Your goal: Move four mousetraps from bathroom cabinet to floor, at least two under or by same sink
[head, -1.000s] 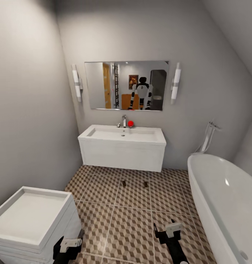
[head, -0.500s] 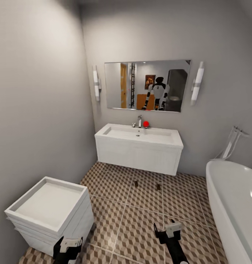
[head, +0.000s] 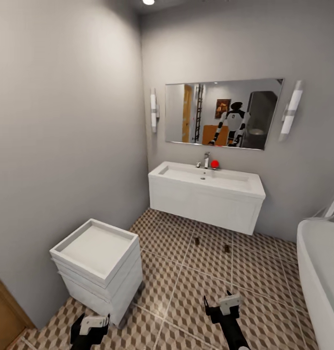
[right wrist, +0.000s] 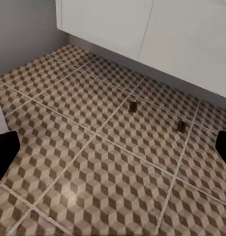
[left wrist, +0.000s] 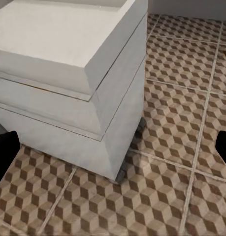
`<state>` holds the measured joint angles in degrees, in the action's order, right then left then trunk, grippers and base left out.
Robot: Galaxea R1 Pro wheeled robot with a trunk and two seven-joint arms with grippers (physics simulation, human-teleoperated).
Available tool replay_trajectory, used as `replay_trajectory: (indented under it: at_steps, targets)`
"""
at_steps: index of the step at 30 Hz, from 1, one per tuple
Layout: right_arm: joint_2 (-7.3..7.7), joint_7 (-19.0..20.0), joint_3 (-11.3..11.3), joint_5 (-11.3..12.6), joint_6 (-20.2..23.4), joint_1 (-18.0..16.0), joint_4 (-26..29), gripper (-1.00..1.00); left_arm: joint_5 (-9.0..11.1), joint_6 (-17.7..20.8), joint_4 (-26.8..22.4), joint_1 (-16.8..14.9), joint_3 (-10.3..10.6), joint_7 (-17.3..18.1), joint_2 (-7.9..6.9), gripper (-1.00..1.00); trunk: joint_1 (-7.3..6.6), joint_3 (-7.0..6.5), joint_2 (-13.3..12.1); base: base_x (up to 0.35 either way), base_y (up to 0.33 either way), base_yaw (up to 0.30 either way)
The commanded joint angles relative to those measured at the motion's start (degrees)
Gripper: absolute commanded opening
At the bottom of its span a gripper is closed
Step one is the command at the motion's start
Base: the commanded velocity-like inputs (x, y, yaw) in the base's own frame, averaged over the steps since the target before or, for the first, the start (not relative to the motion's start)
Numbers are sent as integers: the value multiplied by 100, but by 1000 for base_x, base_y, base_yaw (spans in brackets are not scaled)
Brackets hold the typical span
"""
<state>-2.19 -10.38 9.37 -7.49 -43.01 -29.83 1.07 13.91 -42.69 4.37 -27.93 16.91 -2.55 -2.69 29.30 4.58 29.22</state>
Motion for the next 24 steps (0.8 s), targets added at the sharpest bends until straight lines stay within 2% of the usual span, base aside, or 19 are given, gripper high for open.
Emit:
replay_trajectory:
  at_steps: [1,20,24]
  targets:
    - [0,-60,12,-60,-6,-5,-5,100,15,-29,20,-10,49,-27,2,100,-1,12,12,-329,0,284]
    - [-1,-58,12,-60,-6,-5,-4,100,15,-29,20,-10,49,-27,2,100,-1,12,12,-334,0,284]
    - [-1,-58,12,-60,-6,-5,-6,100,15,-29,20,-10,49,-28,1,100,-1,12,12,-214,0,284]
